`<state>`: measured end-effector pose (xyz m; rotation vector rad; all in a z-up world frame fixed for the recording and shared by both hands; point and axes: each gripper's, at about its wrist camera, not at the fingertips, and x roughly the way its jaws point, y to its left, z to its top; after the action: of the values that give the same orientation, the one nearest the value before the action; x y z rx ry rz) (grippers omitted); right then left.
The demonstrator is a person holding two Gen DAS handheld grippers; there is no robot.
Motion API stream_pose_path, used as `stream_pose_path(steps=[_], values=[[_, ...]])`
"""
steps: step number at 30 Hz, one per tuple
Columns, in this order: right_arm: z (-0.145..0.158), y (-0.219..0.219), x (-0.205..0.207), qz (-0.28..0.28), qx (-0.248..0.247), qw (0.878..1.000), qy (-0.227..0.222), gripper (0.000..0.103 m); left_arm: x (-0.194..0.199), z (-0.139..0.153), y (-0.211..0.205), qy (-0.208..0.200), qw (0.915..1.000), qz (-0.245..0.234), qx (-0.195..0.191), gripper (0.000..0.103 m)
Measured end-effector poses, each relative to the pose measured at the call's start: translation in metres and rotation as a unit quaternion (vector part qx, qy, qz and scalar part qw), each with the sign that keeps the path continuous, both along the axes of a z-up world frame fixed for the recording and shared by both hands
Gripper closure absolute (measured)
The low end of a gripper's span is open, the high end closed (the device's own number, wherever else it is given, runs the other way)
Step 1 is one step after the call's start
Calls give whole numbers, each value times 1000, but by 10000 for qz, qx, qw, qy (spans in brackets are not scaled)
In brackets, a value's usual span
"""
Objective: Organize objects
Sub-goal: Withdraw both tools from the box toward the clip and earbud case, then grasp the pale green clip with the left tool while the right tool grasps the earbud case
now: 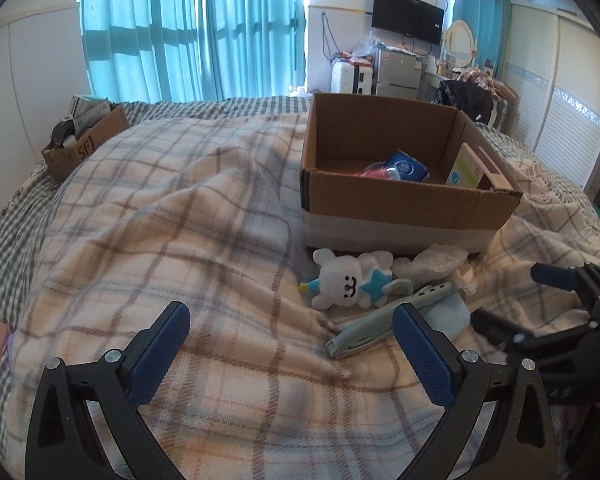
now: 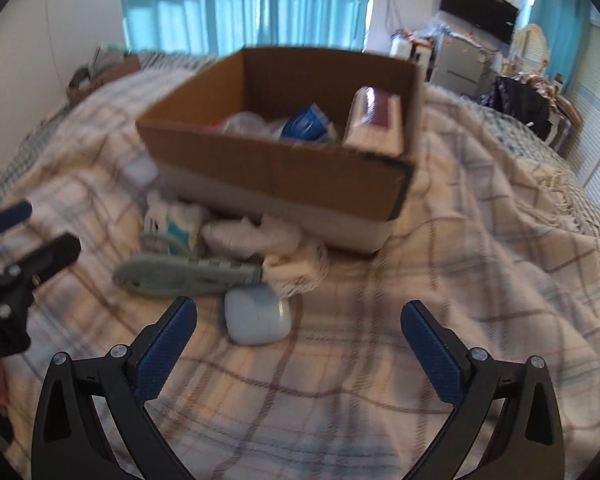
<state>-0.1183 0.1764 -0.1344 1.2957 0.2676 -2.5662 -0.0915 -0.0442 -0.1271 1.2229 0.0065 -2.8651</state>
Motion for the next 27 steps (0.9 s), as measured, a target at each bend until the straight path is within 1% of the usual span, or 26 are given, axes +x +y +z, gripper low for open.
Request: stream_pose_path(steps=[2, 6, 7, 8, 9, 10, 11, 12, 15, 18, 21, 24, 26, 27], values=[[-11, -8, -4, 114, 106, 9997, -161, 2, -2, -4, -2, -88, 10000, 44, 13, 0], [-32, -21, -16, 324, 212, 9983, -438, 8, -6, -11, -7, -219, 9996, 145, 85, 0], [-37, -24, -19, 354, 239, 9979, -492, 14, -6, -11, -8, -235, 9996, 138, 106, 0], [-44, -26, -22, 397, 261, 9971, -587, 17, -6, -12, -8, -248, 9995, 132, 113, 0], [-49, -28, -24, 426, 277, 9965, -670, 27, -7, -13, -7, -268, 9995, 120, 106, 0], [-54, -29, -25, 451, 327, 9956, -754, 42, -7, -14, -6, -287, 9995, 109, 101, 0], [-56, -29, -24, 466, 379, 9952, -768, 51, -8, -15, -5, -313, 9994, 116, 76, 0], [-56, -29, -22, 487, 391, 9952, -756, 53, -8, -16, -4, -327, 9994, 118, 54, 0], [-49, -22, -12, 438, 337, 9960, -704, 53, -11, -18, 0, -422, 9991, 29, 5, 0], [-35, -8, 0, 239, 245, 9980, -531, 53, -13, -20, 8, -498, 9987, -104, -48, 0], [-21, 9, 5, 61, -9, 9992, -388, 53, -22, -24, 26, -597, 9971, -463, -5, 0], [-11, 25, 7, -97, -158, 9994, -303, 53, -39, -33, 49, -703, 9934, -885, -208, 1], [-8, 27, 6, -196, -112, 9994, -274, 53, -49, -39, 54, -800, 9918, -988, -142, 1], [-7, 30, 4, -223, -172, 9992, -277, 53, -54, -43, 55, -850, 9913, -994, -126, 1]])
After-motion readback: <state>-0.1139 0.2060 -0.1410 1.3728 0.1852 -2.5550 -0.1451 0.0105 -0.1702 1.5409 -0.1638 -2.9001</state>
